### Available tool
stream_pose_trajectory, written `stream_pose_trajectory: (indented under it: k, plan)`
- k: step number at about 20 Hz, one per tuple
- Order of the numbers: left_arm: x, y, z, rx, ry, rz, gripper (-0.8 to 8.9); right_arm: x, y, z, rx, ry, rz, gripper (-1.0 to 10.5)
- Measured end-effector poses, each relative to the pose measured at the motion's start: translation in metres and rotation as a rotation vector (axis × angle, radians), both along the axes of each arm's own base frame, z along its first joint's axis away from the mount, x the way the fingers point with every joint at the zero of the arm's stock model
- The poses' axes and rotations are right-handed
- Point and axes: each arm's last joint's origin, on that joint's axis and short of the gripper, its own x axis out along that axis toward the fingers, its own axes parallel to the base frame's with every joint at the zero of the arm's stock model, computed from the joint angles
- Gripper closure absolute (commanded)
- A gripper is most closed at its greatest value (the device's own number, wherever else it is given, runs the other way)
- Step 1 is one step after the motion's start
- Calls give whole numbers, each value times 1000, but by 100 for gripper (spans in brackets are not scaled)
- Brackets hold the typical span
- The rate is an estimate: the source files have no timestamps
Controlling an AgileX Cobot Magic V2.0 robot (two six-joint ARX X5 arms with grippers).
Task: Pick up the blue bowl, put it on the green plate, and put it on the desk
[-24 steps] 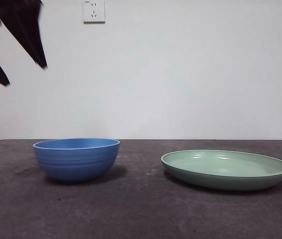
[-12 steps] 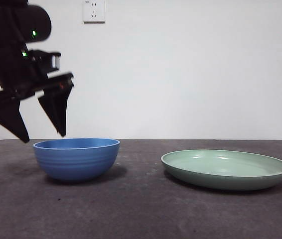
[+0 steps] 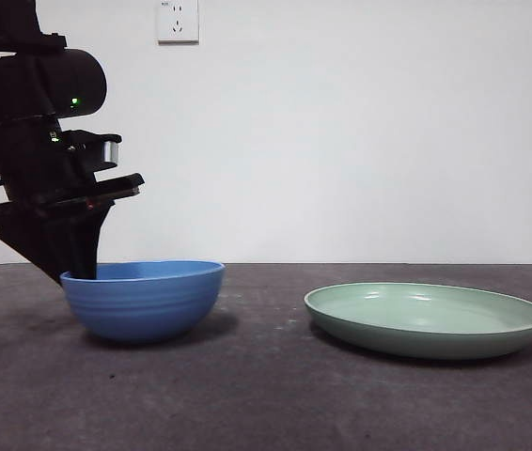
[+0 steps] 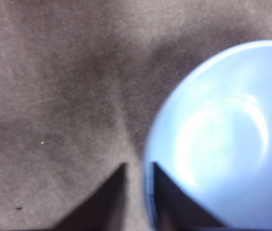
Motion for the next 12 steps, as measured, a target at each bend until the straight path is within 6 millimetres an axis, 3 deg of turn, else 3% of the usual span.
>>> stream_pose_trajectory:
  k: [8,12]
  plan:
    - [2,-2,8,-3,-4,1,803,0,0,0,0,0,0,573]
    - [-3,-19,40,-52,-59,-41,803,0,0,0,0,0,0,573]
